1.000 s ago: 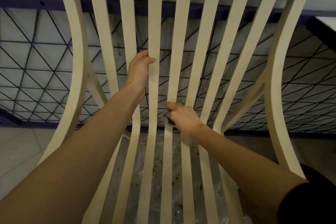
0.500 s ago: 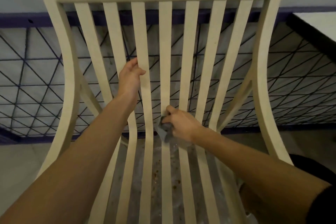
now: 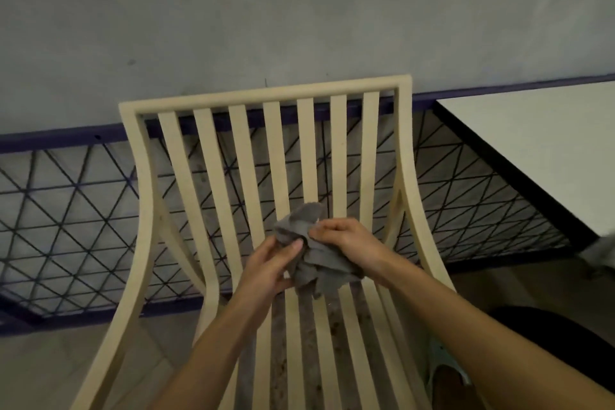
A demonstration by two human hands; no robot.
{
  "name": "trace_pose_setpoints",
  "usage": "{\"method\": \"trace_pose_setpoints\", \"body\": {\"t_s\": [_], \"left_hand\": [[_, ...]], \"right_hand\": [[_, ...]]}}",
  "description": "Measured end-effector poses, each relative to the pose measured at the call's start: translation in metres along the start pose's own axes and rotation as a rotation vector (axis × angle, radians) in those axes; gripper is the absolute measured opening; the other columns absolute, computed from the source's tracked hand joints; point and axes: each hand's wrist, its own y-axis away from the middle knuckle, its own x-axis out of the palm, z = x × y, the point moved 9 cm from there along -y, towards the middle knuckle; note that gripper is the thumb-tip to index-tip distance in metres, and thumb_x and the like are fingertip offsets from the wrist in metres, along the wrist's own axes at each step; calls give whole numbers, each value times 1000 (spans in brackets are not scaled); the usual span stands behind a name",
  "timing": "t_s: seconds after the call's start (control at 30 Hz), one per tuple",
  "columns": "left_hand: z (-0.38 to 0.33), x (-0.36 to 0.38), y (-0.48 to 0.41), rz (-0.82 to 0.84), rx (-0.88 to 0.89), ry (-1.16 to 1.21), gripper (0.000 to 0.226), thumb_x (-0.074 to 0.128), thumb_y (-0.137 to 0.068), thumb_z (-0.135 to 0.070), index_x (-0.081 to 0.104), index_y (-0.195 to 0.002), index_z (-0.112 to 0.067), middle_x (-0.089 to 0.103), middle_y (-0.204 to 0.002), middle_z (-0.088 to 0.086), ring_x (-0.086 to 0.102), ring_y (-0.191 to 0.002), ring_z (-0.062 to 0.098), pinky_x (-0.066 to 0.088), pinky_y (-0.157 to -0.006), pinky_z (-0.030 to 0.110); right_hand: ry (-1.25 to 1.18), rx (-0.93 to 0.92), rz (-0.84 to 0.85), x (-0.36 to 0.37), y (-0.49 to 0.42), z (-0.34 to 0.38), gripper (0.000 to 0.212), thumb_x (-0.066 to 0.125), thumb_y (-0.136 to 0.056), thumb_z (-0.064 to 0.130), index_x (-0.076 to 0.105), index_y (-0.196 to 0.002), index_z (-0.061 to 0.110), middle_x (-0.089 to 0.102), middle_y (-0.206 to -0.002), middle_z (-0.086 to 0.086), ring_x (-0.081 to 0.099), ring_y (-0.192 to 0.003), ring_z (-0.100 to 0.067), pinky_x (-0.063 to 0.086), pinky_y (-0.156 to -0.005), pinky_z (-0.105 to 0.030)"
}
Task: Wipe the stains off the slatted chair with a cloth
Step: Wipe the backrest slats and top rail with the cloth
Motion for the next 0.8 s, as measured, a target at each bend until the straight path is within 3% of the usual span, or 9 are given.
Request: {"method": "trace_pose_setpoints", "body": {"t_s": [0.13,0.23,0.33,0.5,0.6,0.7,0.8], "left_hand": [[7,5,33,-47,-59,-51,25,64,-92,-25,67,-114,-16,75,-100,3,73,-89,19,60,-69,34],[13,4,59,-59,-86,6,29,65,-90,-28,68,-115,-14,75,-103,8,72,-93,24,59,-77,38],[14,0,79,-72,-79,-7,31,64,-90,-29,67,-117,-15,74,-107,8,71,-99,25,57,-87,44],[7,-21,99,-209,-74,-11,16,58,-96,-29,69,-104,-21,72,-105,1,68,-98,18,57,-71,33],[-9,-21,107,-171,-1,-81,20,56,-96,-26,70,-105,-14,74,-101,4,70,-93,18,57,-72,28],[-30,-10,111,-86,80,-177,23,56,-96,-26,70,-102,-9,75,-95,8,71,-88,21,58,-75,29],[-53,2,113,-13,173,-285,19,60,-94,-26,72,-99,-12,75,-92,5,71,-90,22,58,-79,32]], "right_hand": [[-208,114,25,7,45,-10,43,55,-96,41,70,-113,5,72,-107,-15,70,-99,-26,57,-89,-36],[-263,159,129,25,78,-22,40,66,-90,36,68,-116,6,70,-114,-16,66,-109,-30,49,-101,-47],[-112,116,36,21,94,-29,27,70,-87,18,70,-109,2,72,-107,-16,68,-103,-30,52,-97,-48],[-271,127,-16,14,113,-31,17,61,-93,18,73,-99,7,74,-102,-14,71,-93,-25,55,-79,-33],[-159,131,-22,13,119,-30,18,57,-95,16,74,-95,9,74,-99,-11,70,-92,-21,54,-76,-29],[-20,102,-47,6,122,-22,20,56,-93,13,76,-86,15,73,-96,-6,66,-99,-25,49,-92,-40],[-6,45,-46,-2,122,-13,15,60,-87,11,74,-88,19,71,-95,0,62,-101,-22,45,-93,-38]]}}
